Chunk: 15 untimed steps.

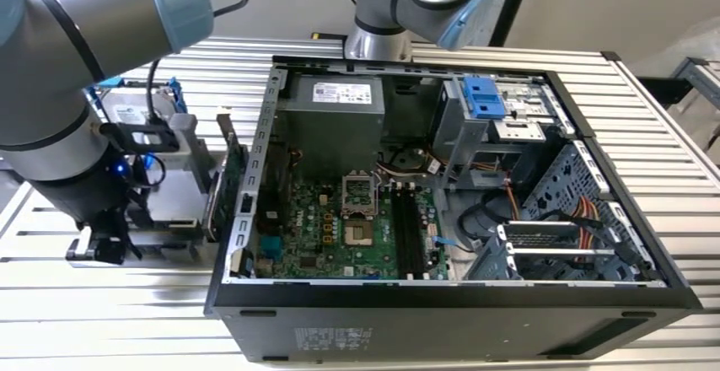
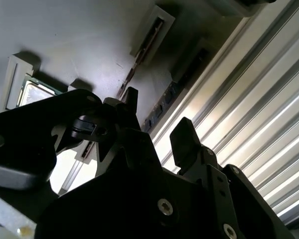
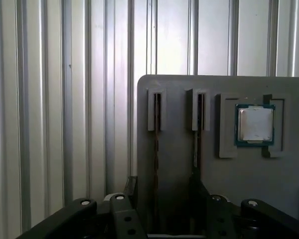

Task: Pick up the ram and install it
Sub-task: 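Pick up the ram and move it above insertion slot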

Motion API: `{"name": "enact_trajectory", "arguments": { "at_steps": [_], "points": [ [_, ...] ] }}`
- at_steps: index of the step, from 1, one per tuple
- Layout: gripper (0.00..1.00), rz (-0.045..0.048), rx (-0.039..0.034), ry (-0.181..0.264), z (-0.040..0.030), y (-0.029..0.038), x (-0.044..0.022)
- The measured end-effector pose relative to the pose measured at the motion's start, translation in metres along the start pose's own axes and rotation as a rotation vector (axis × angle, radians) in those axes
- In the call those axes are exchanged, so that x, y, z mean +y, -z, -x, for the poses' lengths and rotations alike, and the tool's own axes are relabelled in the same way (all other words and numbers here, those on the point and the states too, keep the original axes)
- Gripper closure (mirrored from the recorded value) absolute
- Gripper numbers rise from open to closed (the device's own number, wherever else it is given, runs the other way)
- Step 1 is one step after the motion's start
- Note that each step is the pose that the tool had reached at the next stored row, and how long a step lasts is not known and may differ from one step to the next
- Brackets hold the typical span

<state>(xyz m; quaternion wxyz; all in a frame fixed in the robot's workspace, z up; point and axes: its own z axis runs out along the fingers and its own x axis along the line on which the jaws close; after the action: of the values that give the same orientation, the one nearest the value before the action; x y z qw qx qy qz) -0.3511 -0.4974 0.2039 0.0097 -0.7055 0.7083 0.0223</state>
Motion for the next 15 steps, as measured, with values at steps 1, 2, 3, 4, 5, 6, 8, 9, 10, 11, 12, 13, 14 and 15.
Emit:
{"name": "enact_trajectory", "arguments": {
  "at_steps": [1, 2, 3, 4, 5, 6, 8, 9, 10, 11, 12, 13, 14, 15],
  "points": [
    [0.00, 0.0000, 0.0002, 0.001, -0.0001, -0.0009, 0.0000],
    [0.00, 0.0001, 0.0004, 0.001, -0.0001, -0.0017, 0.0000],
    [0.00, 0.0001, 0.0004, 0.001, -0.0002, -0.0026, 0.0000],
    [0.00, 0.0001, 0.0005, 0.001, -0.0003, -0.0035, 0.0000],
    [0.00, 0.0001, 0.0006, 0.001, -0.0005, -0.0043, -0.0001],
    [0.00, 0.0001, 0.0007, 0.001, -0.0006, -0.0051, -0.0001],
    [0.00, 0.0001, 0.0010, 0.001, -0.0008, -0.0063, -0.0001],
    [0.00, 0.0002, 0.0011, 0.001, -0.0010, -0.0068, -0.0001],
    [0.00, 0.0001, 0.0010, 0.001, -0.0013, -0.0074, -0.0001],
    [0.00, 0.0001, 0.0010, 0.001, -0.0016, -0.0079, -0.0002],
    [0.00, 0.0002, 0.0011, 0.001, -0.0021, -0.0084, -0.0002],
    [0.00, 0.0001, 0.0010, 0.001, -0.0024, -0.0089, -0.0002],
    [0.00, 0.0000, 0.0009, 0.001, -0.0027, -0.0094, -0.0002],
    [0.00, -0.0001, 0.0009, 0.001, -0.0029, -0.0099, -0.0002]
  ]
}}
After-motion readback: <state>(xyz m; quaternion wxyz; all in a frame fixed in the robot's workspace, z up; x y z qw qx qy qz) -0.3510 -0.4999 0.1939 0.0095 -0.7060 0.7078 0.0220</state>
